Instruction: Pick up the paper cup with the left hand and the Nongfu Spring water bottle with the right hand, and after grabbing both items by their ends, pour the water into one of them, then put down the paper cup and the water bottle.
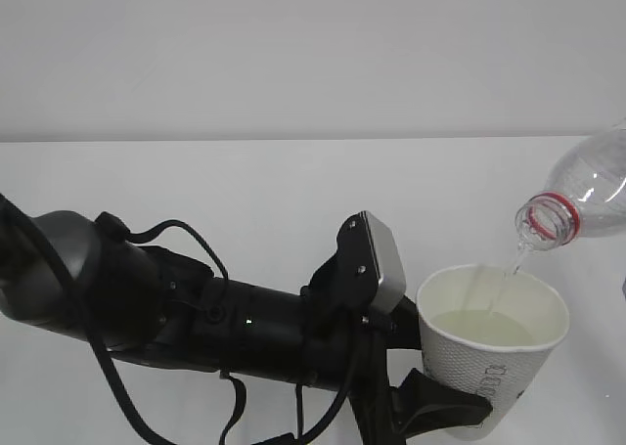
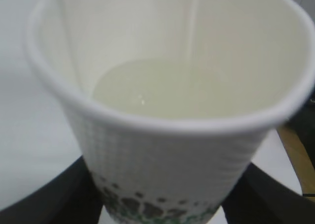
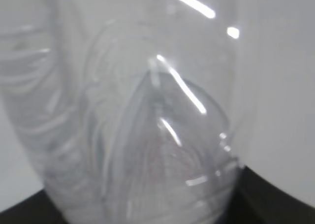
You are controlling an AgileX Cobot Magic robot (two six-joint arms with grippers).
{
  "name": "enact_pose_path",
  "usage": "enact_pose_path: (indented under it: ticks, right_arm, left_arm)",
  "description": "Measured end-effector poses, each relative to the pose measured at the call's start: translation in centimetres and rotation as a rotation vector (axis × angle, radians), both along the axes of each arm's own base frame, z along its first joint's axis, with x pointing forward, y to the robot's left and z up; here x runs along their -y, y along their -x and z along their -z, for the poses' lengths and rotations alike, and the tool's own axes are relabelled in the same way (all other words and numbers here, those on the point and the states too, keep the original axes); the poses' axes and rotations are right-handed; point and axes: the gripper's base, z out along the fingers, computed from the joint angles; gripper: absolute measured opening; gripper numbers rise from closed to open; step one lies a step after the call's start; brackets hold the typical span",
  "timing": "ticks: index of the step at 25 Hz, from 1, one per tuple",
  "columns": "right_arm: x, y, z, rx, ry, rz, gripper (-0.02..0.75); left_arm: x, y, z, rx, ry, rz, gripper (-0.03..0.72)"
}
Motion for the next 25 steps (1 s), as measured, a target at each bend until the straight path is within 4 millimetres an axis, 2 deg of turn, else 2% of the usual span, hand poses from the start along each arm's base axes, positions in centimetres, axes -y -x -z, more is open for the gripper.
enact_pose_path:
  ticks: [25]
  right_arm:
    - [0.05,-0.02,-0.06,0.005,-0.011,0.007,0.421]
  left_arm:
    - [0.0,0.0,0.0,0.0,0.0,0.001,0.492]
